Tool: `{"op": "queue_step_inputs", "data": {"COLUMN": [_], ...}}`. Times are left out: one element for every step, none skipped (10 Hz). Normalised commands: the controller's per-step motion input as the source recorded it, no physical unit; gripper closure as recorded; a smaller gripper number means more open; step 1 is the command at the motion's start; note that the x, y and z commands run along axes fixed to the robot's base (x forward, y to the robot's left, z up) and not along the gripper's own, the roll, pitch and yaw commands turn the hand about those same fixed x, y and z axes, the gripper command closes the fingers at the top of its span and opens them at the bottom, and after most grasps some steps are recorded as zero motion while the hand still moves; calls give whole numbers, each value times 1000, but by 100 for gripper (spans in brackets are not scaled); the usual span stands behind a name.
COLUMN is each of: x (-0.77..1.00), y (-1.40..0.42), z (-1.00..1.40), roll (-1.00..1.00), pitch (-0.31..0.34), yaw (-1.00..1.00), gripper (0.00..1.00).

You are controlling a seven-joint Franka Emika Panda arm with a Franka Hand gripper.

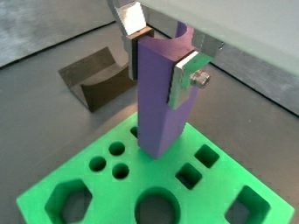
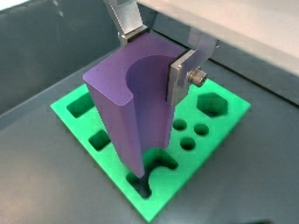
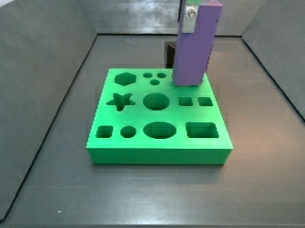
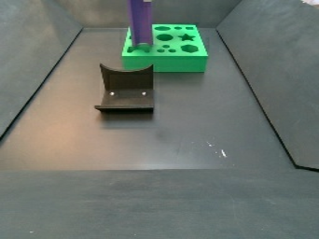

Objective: Insert the arch object.

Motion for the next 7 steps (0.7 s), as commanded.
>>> {"op": "queue_step_inputs", "data": {"x": [37, 9, 0, 0, 60, 174, 160], "y": [191, 137, 140, 157, 169, 143, 146], "z": [-209, -229, -217, -177, -169, -194, -183], "roll": [80, 83, 43, 34, 64, 63, 63], "pitch": [4, 6, 6, 6, 39, 36, 29], "yaw": [-126, -160, -300, -286, -243, -80, -26], "gripper": [100, 100, 100, 100, 100, 100, 100]}}
